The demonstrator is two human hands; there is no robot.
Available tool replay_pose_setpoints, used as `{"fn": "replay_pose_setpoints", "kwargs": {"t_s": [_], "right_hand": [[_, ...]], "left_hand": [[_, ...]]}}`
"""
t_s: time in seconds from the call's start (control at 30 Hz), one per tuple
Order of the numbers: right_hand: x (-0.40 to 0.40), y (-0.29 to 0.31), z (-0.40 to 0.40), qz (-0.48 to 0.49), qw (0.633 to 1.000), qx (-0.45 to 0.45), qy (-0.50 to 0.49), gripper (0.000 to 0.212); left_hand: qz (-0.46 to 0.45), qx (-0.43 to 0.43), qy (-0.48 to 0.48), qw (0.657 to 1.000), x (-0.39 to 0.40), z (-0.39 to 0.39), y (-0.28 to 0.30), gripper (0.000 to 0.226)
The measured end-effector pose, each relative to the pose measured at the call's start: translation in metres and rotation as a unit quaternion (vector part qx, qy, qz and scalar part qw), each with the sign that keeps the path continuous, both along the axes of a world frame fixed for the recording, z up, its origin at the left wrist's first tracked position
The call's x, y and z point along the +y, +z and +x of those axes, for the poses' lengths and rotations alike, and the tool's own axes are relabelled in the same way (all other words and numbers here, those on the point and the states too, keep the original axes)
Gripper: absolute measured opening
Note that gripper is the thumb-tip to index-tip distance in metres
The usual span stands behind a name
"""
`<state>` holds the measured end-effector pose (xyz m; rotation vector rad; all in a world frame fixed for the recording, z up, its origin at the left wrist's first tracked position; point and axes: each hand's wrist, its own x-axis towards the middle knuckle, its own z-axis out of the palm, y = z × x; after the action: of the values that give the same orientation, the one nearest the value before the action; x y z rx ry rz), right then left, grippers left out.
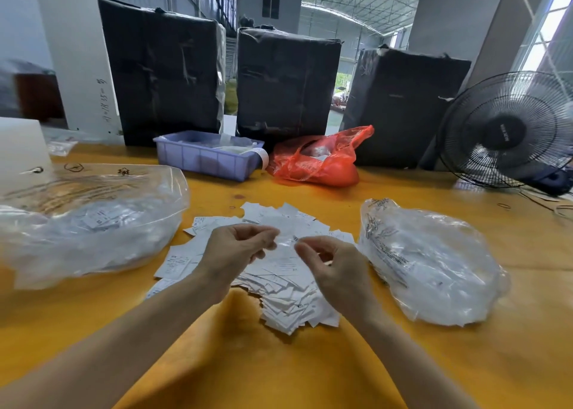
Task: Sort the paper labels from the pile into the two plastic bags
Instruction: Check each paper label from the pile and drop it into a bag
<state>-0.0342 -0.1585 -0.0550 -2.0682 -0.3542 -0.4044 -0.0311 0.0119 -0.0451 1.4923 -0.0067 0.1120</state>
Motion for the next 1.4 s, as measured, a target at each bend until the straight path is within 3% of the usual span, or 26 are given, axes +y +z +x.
{"fn": "replay_pose_setpoints", "kwargs": {"t_s": [0.03,0.1,0.17,0.4,0.57,0.73,0.8,0.9,1.03,1.1,1.2,1.33,1.4], "right_hand": [[0.001,-0.006,0.003,-0.098,0.994,-0.036,-0.020,0.034],[0.004,-0.016,0.007,-0.255,0.966,-0.022,-0.028,0.047],[0.007,-0.021,0.012,-0.334,0.942,0.013,-0.033,0.055],[-0.001,-0.023,0.015,-0.258,0.965,0.013,-0.037,0.043],[-0.011,-0.015,0.014,-0.321,0.947,-0.019,0.022,0.031],[-0.024,-0.003,0.013,-0.315,0.947,-0.013,0.056,0.024],[-0.023,-0.001,0.009,-0.312,0.948,0.009,0.056,0.036],[-0.011,-0.002,0.006,-0.326,0.945,-0.010,-0.027,0.067],[0.014,-0.009,0.008,-0.321,0.944,0.037,-0.063,0.060],[0.019,-0.010,0.010,-0.287,0.953,0.082,-0.057,0.058],[0.013,-0.009,0.012,-0.159,0.974,0.153,-0.043,0.055],[-0.001,-0.005,0.011,-0.045,0.986,0.161,-0.026,0.015],[-0.011,-0.001,0.010,-0.021,0.990,0.136,-0.032,0.030]], "left_hand": [[-0.006,0.007,0.021,1.000,0.003,0.002,-0.001,0.013],[-0.014,0.028,0.047,0.998,0.006,0.003,-0.003,0.014],[-0.024,0.042,0.053,0.997,0.008,0.004,-0.004,0.017],[-0.027,0.035,0.046,0.998,0.009,0.007,-0.008,0.016],[-0.024,0.027,0.040,0.999,0.011,0.008,-0.012,0.020],[-0.027,0.032,0.016,0.999,0.012,0.009,-0.014,0.018],[-0.024,0.033,0.013,0.999,0.012,0.009,-0.014,0.016],[-0.015,0.035,0.013,0.999,0.010,0.008,-0.014,0.016],[-0.025,0.042,0.002,0.999,0.005,0.005,-0.013,0.013],[-0.034,0.041,-0.019,0.998,0.005,0.003,-0.012,0.012],[-0.032,0.039,-0.050,0.997,0.005,0.002,-0.011,0.013],[-0.039,0.045,-0.064,0.996,0.001,0.000,-0.009,0.026],[-0.046,0.051,-0.072,0.995,0.001,-0.001,-0.009,0.027]]}}
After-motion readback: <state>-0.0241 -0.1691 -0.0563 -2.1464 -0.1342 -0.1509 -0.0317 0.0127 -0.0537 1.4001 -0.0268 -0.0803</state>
